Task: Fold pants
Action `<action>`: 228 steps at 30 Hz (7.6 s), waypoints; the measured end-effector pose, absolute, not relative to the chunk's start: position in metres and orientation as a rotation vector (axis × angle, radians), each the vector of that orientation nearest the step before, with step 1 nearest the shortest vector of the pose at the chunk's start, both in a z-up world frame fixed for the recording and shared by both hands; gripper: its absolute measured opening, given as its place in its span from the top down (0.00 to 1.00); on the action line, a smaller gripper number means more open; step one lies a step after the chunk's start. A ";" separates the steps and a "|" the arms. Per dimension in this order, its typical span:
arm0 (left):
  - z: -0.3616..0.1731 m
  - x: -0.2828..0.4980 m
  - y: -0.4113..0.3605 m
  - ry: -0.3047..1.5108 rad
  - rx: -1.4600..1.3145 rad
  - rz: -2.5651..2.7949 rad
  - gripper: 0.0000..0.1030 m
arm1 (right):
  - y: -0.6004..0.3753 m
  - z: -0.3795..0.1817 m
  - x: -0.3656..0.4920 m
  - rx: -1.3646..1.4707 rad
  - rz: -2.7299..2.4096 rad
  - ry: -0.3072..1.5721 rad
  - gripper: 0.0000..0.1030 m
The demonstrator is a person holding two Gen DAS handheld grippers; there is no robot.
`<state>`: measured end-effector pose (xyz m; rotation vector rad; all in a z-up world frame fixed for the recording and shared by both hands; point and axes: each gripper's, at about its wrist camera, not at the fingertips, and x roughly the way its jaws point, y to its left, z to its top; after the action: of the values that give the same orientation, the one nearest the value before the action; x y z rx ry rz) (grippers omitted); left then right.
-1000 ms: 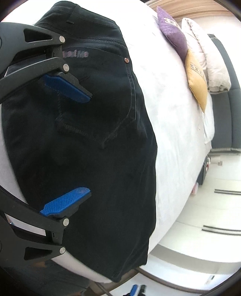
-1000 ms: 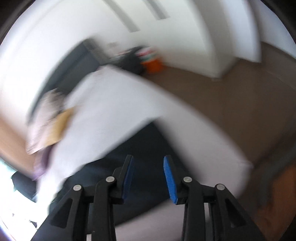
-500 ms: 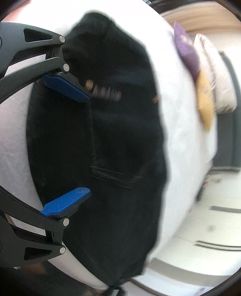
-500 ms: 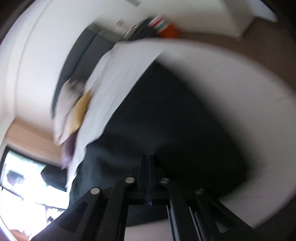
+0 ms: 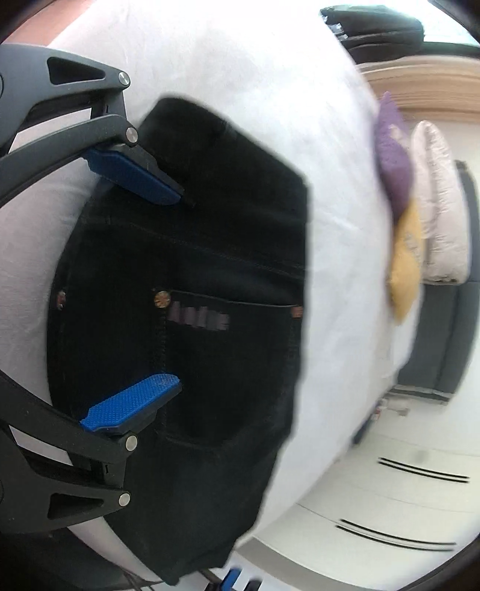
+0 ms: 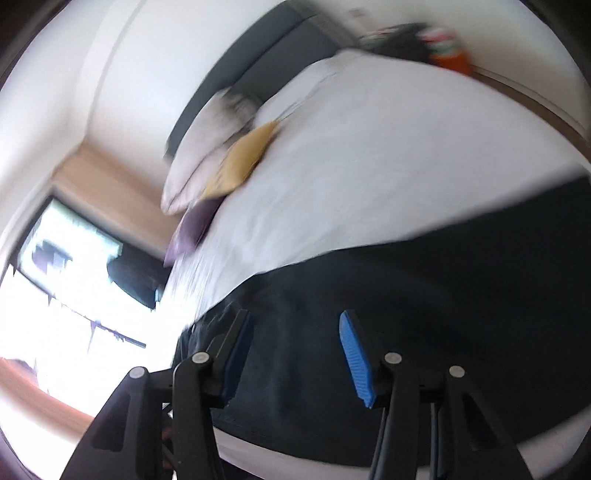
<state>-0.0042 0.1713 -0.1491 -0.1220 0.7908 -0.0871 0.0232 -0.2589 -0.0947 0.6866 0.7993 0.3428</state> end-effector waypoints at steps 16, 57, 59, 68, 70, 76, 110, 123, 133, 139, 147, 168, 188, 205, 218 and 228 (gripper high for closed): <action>-0.166 0.063 0.177 0.887 -0.062 -0.071 0.09 | -0.045 -0.191 0.217 0.648 0.692 1.131 0.57; -0.175 0.066 0.162 0.883 -0.042 -0.020 0.09 | -0.340 -0.202 0.047 0.944 0.252 0.733 0.50; -0.175 0.067 0.162 0.883 -0.039 -0.016 0.08 | -0.372 -0.202 0.023 0.932 0.162 0.687 0.50; -0.138 0.050 0.145 0.852 -0.029 0.016 0.08 | -0.439 -0.171 -0.085 1.044 -0.029 0.457 0.20; -0.126 0.041 0.133 0.823 -0.059 0.004 0.08 | -0.412 -0.167 -0.080 1.049 0.091 0.459 0.17; -0.127 0.039 0.066 0.857 -0.031 -0.139 0.08 | -0.438 -0.215 -0.102 1.107 0.109 0.554 0.44; -0.119 -0.011 -0.031 0.887 -0.075 -0.396 0.08 | -0.437 -0.236 -0.132 1.393 -0.014 0.524 0.11; -0.120 -0.014 -0.031 0.889 -0.086 -0.424 0.08 | -0.431 -0.245 -0.115 1.430 -0.019 0.539 0.79; -0.120 -0.007 -0.042 0.902 -0.092 -0.447 0.08 | -0.434 -0.254 -0.122 1.483 -0.018 0.473 0.90; -0.111 0.005 -0.082 0.909 -0.052 -0.524 0.08 | -0.433 -0.250 -0.120 1.461 -0.045 0.463 0.91; -0.117 0.028 -0.124 0.954 -0.065 -0.593 0.08 | -0.430 -0.237 -0.115 1.385 -0.126 0.499 0.92; -0.136 0.074 -0.023 1.008 -0.532 -0.548 0.08 | -0.178 -0.137 0.004 0.248 0.066 0.805 0.94; -0.159 0.126 -0.109 1.252 -0.629 -0.784 0.35 | -0.125 -0.135 -0.021 -0.095 0.071 0.717 0.94; -0.120 0.116 -0.016 1.152 -0.470 -0.754 0.94 | -0.065 -0.117 -0.009 -0.159 0.179 0.662 0.94; -0.172 0.111 0.020 1.201 -0.370 -0.600 0.93 | -0.032 -0.165 0.022 -0.201 0.289 0.796 0.89; -0.164 0.107 0.018 1.188 -0.333 -0.540 0.86 | -0.074 -0.149 -0.003 -0.021 0.399 0.845 0.46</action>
<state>0.1068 0.0185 -0.1639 -0.3333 1.1884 -0.5405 -0.0035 -0.0743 -0.1493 -0.0213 0.8447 0.3985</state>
